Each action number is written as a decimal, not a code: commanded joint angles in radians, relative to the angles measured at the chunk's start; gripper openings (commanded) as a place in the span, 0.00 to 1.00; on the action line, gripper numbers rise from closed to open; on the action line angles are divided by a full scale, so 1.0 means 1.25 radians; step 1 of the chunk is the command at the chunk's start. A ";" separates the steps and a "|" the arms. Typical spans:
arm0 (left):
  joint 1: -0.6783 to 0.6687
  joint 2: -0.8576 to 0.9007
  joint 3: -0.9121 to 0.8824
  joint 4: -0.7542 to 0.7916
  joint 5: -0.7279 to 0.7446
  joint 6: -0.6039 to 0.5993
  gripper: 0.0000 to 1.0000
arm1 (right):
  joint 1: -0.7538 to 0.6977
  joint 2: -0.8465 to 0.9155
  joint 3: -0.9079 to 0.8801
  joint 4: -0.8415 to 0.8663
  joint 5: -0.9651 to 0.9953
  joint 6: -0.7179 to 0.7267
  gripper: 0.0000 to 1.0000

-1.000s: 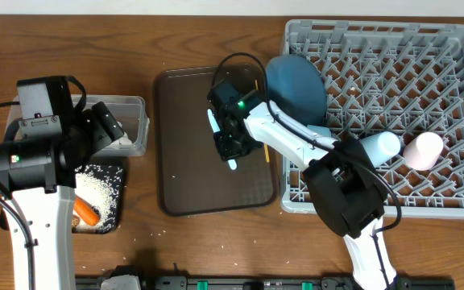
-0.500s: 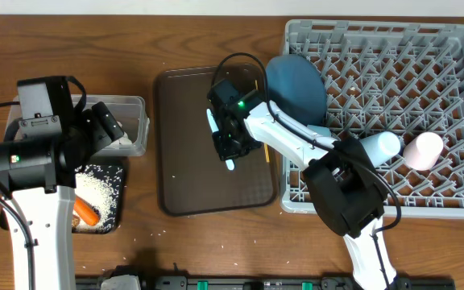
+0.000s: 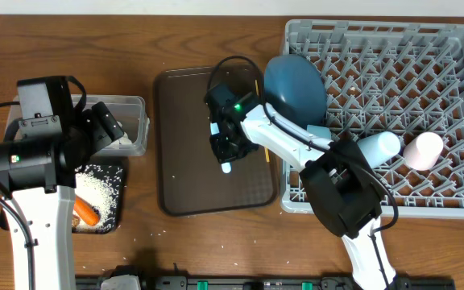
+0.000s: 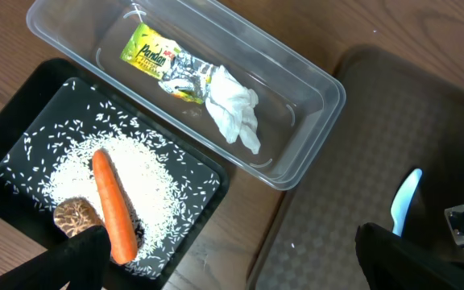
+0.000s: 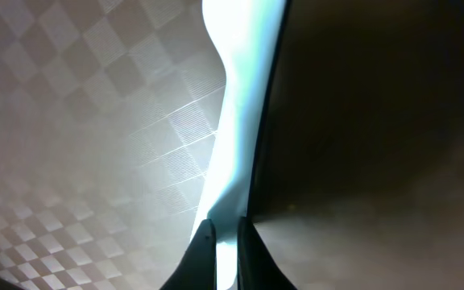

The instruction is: Sort waste into correct bins and load items into the dishwasher rack

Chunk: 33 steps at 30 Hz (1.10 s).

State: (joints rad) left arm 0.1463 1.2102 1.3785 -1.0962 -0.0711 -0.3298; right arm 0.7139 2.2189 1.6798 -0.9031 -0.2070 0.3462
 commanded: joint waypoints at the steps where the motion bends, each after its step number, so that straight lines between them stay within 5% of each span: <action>1: 0.003 -0.001 0.002 -0.002 -0.007 0.002 0.98 | 0.016 0.014 -0.004 0.003 0.006 -0.016 0.01; 4: 0.003 -0.001 0.002 -0.002 -0.007 0.002 0.98 | 0.016 0.014 -0.004 0.004 0.006 -0.017 0.04; 6: 0.003 -0.001 0.002 -0.002 -0.007 0.002 0.98 | 0.016 0.014 -0.004 0.002 0.006 -0.009 0.26; 8: 0.003 -0.001 0.002 -0.002 -0.007 0.002 0.98 | 0.014 0.014 -0.004 -0.013 0.006 0.049 0.29; 10: 0.003 -0.001 0.002 -0.002 -0.007 0.002 0.98 | 0.010 0.014 -0.004 -0.026 0.005 0.129 0.46; 13: 0.003 -0.001 0.002 -0.002 -0.007 0.002 0.98 | 0.010 0.014 -0.004 -0.021 -0.003 0.145 0.50; 17: 0.003 -0.001 0.002 -0.002 -0.007 0.002 0.98 | 0.021 0.021 -0.005 -0.018 0.005 0.155 0.43; 23: 0.003 -0.001 0.002 -0.002 -0.007 0.002 0.98 | 0.037 0.056 -0.005 -0.016 0.020 0.190 0.04; 33: 0.003 -0.001 0.002 -0.002 -0.007 0.002 0.98 | 0.027 0.050 0.012 -0.011 -0.009 0.185 0.01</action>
State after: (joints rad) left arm 0.1463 1.2098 1.3785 -1.0962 -0.0711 -0.3298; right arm 0.7380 2.2318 1.6989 -0.9123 -0.2382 0.5671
